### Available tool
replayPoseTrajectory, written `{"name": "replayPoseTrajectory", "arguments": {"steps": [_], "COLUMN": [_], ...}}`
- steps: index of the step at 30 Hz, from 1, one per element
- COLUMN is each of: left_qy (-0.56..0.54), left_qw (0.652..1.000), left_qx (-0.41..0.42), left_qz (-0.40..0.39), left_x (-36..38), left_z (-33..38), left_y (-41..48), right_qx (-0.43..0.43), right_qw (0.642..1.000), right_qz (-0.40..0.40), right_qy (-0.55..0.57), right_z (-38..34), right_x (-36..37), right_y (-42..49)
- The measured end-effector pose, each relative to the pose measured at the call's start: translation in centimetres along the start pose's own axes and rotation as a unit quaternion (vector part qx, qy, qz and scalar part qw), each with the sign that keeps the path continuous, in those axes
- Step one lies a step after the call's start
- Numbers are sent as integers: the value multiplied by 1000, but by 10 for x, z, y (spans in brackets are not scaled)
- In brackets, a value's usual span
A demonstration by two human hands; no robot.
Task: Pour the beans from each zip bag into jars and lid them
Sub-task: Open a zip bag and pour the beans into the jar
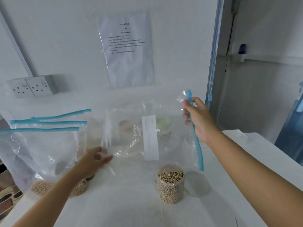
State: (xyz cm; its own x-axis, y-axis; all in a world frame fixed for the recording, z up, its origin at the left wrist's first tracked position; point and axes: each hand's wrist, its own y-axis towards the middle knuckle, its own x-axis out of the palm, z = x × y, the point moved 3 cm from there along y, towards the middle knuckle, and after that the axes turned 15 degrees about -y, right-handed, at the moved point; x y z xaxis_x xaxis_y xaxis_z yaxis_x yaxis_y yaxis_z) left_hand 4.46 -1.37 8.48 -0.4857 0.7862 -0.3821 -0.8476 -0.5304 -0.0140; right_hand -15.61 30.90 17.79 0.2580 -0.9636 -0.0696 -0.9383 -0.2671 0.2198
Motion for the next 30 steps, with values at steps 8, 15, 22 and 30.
{"name": "replayPoseTrajectory", "arguments": {"steps": [8,15,22,30], "left_qy": [-15,133,81,-7], "left_qw": [996,978,979,945], "left_qx": [-48,-53,168,319], "left_qz": [-79,-149,-86,-66], "left_x": [24,30,26,59], "left_z": [-24,-18,59,191], "left_y": [-24,-28,-20,-23], "right_qx": [-136,-191,-178,-195], "right_qw": [969,924,926,933], "right_qz": [43,59,-106,-200], "right_qy": [-203,-324,-316,-226], "right_z": [-41,-50,-32,-62], "right_x": [16,28,43,43], "right_y": [12,6,-6,-34]}}
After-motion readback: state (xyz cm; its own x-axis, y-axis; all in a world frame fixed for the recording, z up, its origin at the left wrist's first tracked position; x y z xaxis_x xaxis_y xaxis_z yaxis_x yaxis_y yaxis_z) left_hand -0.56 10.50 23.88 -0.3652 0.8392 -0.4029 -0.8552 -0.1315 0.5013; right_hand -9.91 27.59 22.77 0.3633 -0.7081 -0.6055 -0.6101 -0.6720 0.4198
